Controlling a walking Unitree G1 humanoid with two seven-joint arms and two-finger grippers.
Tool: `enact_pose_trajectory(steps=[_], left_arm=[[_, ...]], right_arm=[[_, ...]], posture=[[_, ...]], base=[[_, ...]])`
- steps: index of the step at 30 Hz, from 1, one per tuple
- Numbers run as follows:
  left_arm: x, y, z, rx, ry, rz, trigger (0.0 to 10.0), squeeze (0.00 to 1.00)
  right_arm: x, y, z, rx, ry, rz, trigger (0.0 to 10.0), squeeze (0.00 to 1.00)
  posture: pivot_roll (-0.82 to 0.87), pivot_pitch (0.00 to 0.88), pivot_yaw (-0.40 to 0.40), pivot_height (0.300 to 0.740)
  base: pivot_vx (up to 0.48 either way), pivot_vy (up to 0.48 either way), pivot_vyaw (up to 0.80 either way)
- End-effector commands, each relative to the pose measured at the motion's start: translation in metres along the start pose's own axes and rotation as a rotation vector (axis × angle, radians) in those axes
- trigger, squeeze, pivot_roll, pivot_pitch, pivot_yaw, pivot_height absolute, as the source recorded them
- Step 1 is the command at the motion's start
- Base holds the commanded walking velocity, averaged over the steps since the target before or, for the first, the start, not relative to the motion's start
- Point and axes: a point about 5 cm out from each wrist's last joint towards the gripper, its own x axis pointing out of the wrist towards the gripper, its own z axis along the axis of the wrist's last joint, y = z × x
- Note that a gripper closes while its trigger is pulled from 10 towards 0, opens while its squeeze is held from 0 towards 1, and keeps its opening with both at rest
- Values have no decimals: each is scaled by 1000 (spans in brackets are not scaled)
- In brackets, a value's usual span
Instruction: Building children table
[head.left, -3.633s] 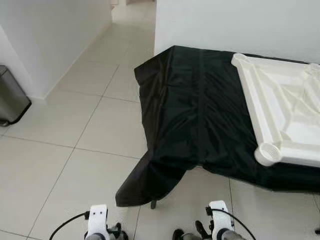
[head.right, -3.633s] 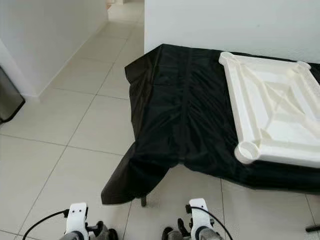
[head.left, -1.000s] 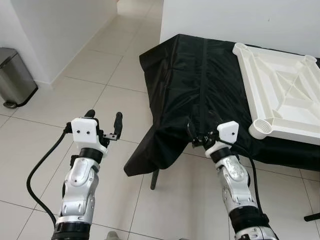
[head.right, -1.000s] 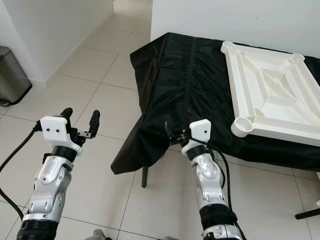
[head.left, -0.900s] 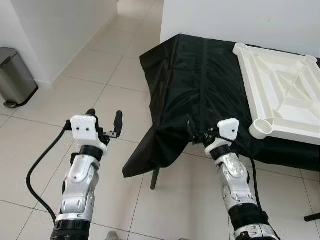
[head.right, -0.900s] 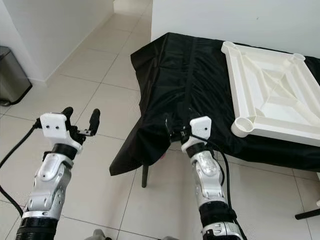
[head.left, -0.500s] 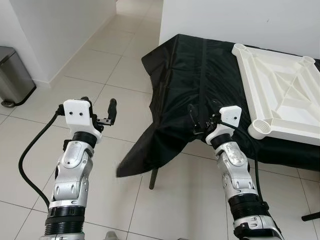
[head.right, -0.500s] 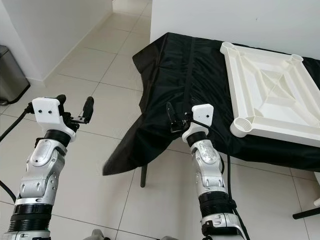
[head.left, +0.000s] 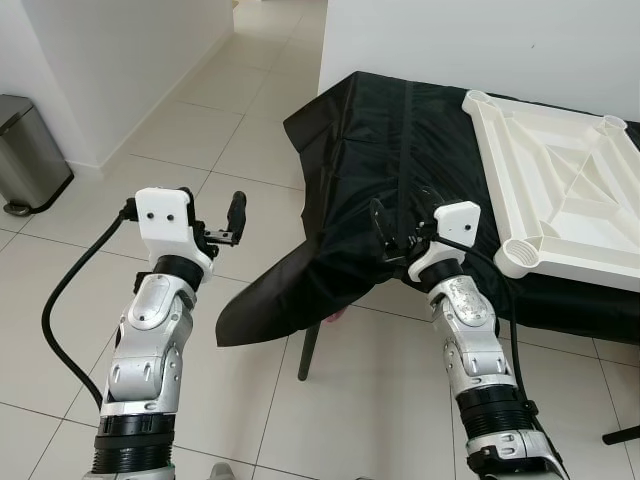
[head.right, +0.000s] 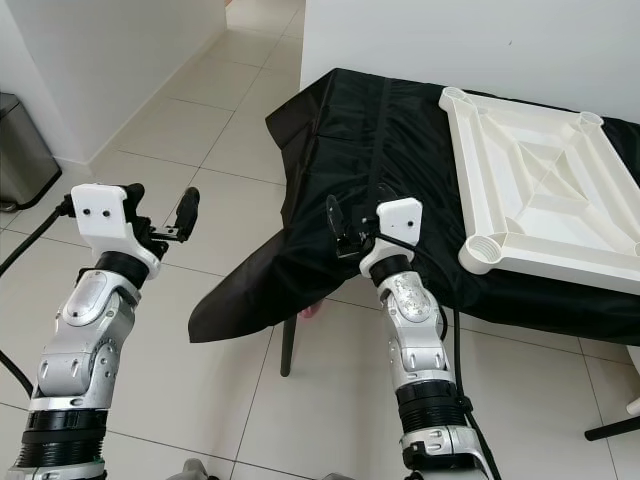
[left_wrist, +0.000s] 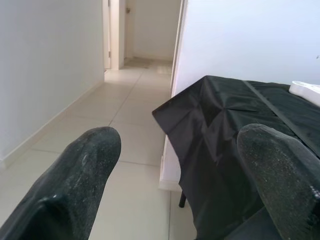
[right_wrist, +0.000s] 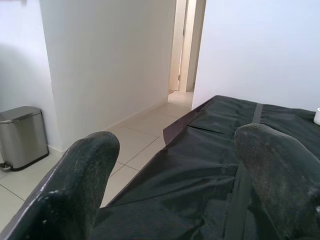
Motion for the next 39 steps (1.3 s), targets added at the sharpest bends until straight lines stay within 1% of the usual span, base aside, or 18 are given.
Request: enact_pose_trajectory(steps=[1,5,10,19,27,35,39], left_arm=[[-3,6,-3,-8,20,91,10000,0],[-7,12,-4,3,33,105,10000,0],[-9,13,-6,30,34,97,10000,0],[-12,18,-12,29,41,110,10000,0],[-11,17,-10,25,35,106,10000,0],[-9,17,-9,31,32,100,10000,0],[-7,19,-8,40,29,98,10000,0]], right_arm=[[0,0,0,-10,-1,1,10000,0],[-3,-1,-4,-13,15,-3,10000,0],[-4,-3,-8,-27,29,-7,10000,0],[-7,-3,-14,-49,45,-6,10000,0],[-7,-3,-13,-65,43,-2,10000,0],[-6,-5,-11,-74,37,-5,10000,0],[-5,-6,-11,-81,34,-11,10000,0]], posture=[[41,2,-65,740],[43,3,-64,740],[46,3,-65,740],[42,8,-63,740],[35,11,-64,740],[34,11,-64,740],[32,12,-60,740]], base=[[0,0,0],[0,0,0],[0,0,0],[0,0,0],[0,0,0],[0,-312,0],[0,-340,0]])
